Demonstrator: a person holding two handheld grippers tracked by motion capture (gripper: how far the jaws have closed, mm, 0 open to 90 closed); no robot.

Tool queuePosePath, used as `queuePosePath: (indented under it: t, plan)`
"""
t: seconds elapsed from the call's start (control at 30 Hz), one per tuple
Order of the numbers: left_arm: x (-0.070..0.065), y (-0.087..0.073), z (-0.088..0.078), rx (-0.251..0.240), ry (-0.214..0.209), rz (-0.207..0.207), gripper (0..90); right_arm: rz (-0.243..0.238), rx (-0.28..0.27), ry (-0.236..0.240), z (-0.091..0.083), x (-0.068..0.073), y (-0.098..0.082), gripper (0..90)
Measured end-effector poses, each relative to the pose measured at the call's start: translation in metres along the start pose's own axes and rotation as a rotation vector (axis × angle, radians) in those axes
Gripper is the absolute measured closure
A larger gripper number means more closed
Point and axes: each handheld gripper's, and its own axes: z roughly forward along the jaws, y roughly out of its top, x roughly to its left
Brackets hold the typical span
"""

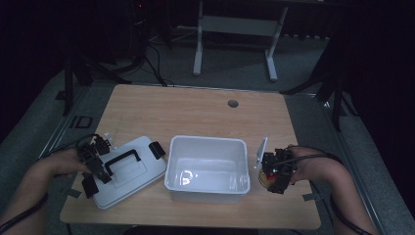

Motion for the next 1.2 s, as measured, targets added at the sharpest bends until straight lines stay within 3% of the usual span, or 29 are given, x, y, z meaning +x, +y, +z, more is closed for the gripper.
queuePosePath:
  t: [0.43,0.67,0.93,1.2]
  plan:
    - [0.0,-0.001,0.0,0.013,0.007,0.004,13.2,-0.047,-0.02,-0.045,-0.024,0.004,0.027,20.2]
    - [-0.001,-0.001,-0.002,0.008,0.01,0.009,13.2,-0.075,-0.029,-0.052,-0.028,0.004,0.044,20.2]
    - [0.0,-0.001,-0.001,0.017,0.009,0.006,13.2,-0.105,-0.033,-0.046,-0.025,0.003,0.064,20.2]
    - [-0.002,0.0,-0.001,0.017,0.012,0.014,13.2,-0.158,-0.054,-0.016,-0.011,0.004,0.087,20.2]
